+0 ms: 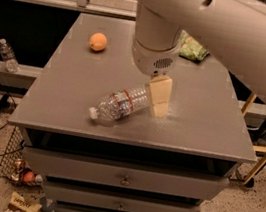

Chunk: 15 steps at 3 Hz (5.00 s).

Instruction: Place water bottle upright

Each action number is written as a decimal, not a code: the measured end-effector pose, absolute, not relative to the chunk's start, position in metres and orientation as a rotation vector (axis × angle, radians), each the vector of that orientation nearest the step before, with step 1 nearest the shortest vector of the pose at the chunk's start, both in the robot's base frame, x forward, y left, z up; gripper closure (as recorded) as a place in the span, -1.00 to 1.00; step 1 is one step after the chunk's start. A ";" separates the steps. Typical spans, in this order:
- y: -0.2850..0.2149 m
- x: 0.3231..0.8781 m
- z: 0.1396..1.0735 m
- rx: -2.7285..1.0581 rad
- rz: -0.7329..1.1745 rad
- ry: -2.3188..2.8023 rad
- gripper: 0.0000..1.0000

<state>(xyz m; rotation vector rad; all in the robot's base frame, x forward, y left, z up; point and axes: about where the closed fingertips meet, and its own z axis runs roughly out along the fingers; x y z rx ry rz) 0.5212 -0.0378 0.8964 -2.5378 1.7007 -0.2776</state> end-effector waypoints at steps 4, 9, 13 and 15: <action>0.004 0.515 0.827 -2.778 -0.329 1.616 -0.23; 0.017 0.535 0.953 -2.028 0.422 1.710 1.00; -0.002 0.551 0.947 -1.406 0.850 1.640 1.00; 0.001 0.547 0.939 -1.377 0.810 1.577 1.00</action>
Offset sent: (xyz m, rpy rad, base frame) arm -0.0214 0.0482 -0.0740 -0.2056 0.0663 0.1694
